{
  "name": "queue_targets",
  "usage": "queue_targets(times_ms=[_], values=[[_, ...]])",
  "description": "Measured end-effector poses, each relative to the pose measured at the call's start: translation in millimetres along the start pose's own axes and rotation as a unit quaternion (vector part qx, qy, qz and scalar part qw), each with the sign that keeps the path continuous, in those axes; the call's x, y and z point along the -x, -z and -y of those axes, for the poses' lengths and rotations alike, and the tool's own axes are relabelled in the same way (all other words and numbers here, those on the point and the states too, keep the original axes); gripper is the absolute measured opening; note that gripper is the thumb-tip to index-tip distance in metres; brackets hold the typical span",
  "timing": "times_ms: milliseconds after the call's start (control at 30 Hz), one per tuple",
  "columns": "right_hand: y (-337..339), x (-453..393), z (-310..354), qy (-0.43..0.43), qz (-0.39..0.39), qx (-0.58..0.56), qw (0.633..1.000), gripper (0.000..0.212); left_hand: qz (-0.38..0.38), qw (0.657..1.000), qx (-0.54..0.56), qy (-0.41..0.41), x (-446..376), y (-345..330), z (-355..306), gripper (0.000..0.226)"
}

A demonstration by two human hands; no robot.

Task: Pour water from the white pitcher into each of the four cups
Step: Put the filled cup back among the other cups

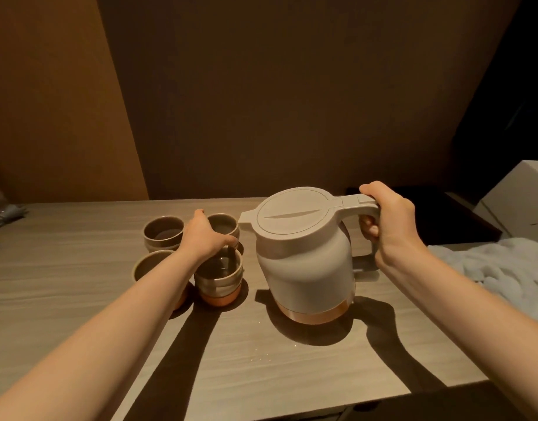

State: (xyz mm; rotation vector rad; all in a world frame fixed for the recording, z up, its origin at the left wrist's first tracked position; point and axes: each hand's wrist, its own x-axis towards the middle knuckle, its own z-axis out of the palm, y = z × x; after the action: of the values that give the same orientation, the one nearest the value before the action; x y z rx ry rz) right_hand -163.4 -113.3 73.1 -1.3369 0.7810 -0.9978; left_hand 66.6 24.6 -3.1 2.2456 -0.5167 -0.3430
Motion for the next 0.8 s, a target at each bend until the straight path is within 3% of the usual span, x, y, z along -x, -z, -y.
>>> queue_targets(times_ms=[400, 800], values=[[9, -14, -7, -0.011, 0.004, -0.014, 1.000, 0.039, 0.036, 0.995, -0.039, 0.079, -33, -12, 6, 0.098], [3, -10, -8, -0.016, -0.007, -0.012, 1.000, 0.034, 0.007, 0.999, 0.001, 0.050, -36, -12, 6, 0.084]])
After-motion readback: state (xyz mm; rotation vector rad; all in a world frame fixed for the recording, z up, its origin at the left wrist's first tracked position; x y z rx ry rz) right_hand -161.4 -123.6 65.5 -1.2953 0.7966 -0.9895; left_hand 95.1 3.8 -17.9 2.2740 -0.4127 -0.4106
